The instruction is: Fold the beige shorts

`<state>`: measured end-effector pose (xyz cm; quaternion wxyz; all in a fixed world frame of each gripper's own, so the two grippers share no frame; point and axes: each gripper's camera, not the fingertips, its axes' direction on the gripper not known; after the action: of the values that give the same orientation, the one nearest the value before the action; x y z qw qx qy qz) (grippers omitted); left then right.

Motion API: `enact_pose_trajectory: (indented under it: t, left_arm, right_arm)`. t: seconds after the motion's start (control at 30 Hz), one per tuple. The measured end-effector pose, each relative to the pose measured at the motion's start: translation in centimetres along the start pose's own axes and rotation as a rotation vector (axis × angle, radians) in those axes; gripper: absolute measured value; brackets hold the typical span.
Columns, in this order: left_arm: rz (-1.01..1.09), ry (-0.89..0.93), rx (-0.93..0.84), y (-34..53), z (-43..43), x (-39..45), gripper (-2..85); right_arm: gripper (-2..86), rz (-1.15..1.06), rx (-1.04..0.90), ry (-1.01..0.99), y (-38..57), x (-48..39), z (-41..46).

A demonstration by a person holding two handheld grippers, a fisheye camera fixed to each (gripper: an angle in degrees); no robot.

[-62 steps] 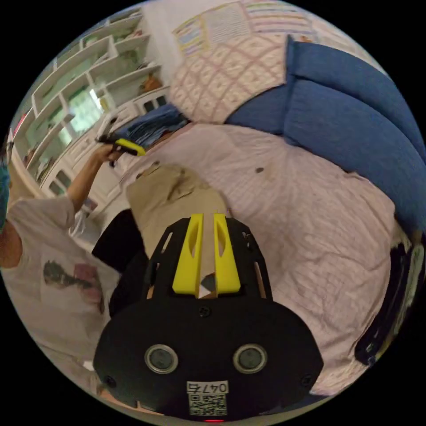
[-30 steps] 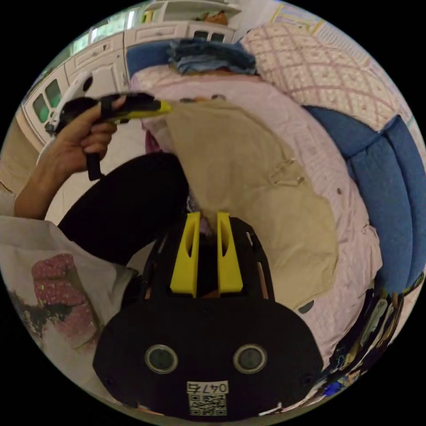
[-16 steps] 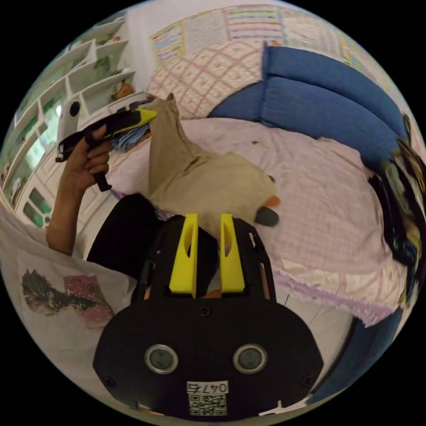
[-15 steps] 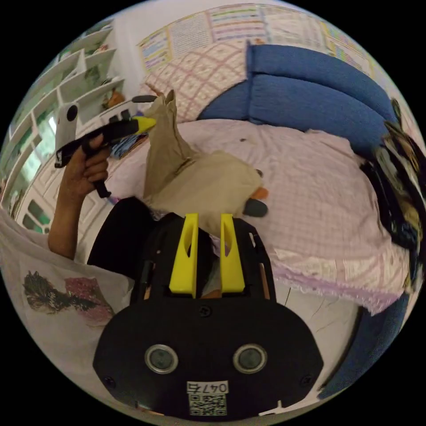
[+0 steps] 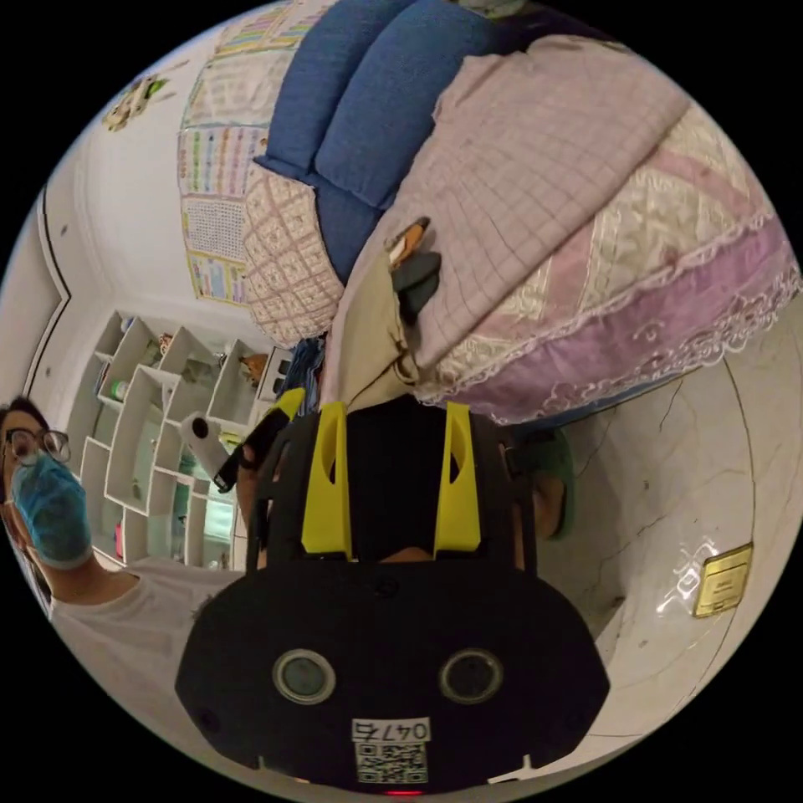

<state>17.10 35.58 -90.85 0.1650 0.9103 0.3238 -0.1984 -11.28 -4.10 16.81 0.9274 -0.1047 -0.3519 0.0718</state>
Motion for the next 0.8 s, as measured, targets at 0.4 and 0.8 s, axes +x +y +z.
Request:
enact_pose_trajectory:
  t: [0.4,0.8]
  left_arm:
    - [0.077,-0.143,-0.153,8.5,10.3,2.6,1.7]
    - [-0.045,-0.022,-0.091,13.3,11.4,-1.5,-1.0]
  right_arm:
    - [9.3,0.170,0.016,-0.179,-1.2,9.3,0.2]
    - [10.8,0.277,0.028,-0.109,0.8,16.8,-3.1]
